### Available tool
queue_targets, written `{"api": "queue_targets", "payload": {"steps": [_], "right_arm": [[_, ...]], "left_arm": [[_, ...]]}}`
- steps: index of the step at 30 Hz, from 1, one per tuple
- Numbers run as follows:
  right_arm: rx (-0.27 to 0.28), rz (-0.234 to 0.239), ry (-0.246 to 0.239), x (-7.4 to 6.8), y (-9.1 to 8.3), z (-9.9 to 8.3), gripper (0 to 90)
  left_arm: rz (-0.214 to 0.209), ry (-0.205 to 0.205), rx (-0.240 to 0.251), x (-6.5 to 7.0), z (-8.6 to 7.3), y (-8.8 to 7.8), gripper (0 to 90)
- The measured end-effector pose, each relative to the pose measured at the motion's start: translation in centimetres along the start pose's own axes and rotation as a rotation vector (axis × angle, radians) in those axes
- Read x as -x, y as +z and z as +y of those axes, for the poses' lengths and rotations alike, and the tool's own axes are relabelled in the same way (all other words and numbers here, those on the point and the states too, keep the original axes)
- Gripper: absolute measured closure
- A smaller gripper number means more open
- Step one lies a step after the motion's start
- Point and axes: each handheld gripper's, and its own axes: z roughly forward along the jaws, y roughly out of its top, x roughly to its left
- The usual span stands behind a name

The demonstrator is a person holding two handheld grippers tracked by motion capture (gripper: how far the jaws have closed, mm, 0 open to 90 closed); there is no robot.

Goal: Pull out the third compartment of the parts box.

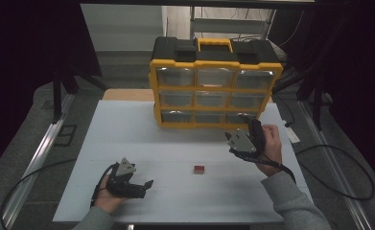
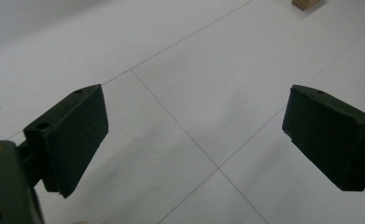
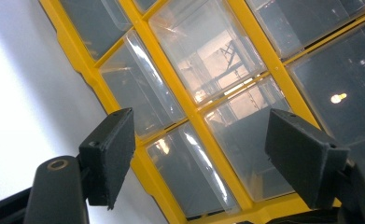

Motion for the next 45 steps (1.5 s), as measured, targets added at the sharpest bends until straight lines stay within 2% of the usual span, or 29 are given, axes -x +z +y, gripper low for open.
{"api": "queue_targets", "payload": {"steps": [11,33,45], "right_arm": [[0.011,-0.023,0.024,0.8,-0.2,0.0,25.2],[0.033,-0.087,0.022,2.9,-0.5,0.8,25.8],[0.037,-0.133,0.020,5.1,-0.5,1.7,27.3]], "left_arm": [[-0.002,-0.002,0.001,0.0,0.0,0.0,7.5],[-0.001,-0.004,0.026,0.0,0.3,-0.1,7.6],[-0.003,-0.006,0.029,0.0,0.4,0.0,7.5]]}}
